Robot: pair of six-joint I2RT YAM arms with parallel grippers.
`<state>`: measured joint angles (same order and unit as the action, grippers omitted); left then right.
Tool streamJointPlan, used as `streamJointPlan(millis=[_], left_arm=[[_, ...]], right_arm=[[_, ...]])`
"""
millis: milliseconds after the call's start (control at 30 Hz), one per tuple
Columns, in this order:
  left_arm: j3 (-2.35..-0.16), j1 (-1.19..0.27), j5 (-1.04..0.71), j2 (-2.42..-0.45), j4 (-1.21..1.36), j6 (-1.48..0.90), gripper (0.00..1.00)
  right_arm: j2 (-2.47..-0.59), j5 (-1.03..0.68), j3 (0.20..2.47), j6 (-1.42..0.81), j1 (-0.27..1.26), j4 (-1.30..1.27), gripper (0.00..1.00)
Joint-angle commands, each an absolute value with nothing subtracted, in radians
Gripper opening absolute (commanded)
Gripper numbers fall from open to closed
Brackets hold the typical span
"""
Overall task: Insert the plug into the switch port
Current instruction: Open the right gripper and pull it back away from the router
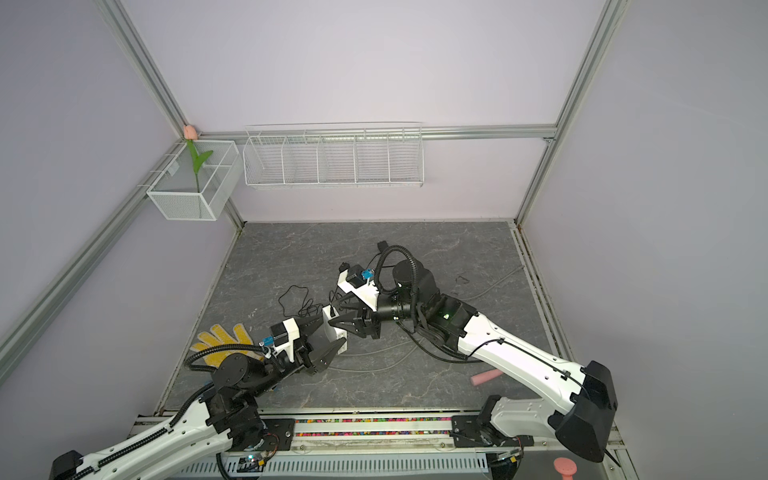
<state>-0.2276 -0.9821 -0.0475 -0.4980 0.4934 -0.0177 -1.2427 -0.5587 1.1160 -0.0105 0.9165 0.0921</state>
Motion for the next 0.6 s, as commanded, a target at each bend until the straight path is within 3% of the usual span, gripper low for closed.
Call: streamJointPlan(millis=[0, 167, 567], left_arm=[[-0.251, -0.977, 0.084, -0.525, 0.486, -0.027, 0.00], [-0.245, -0.971, 0.173, -0.598, 0.379, -0.038, 0.00], [-0.368, -0.785, 0.082, -0.820, 0.253, -0.124, 0.00]], right_arm=[[-1.187, -0.483, 1.158, 0.046, 0.899, 0.301, 0.60], [-1.086, -0.388, 1.168, 0.054, 0.884, 0.358, 0.77], [-0.932, -0.165, 0.957, -0.028, 0.881, 0.314, 0.79]])
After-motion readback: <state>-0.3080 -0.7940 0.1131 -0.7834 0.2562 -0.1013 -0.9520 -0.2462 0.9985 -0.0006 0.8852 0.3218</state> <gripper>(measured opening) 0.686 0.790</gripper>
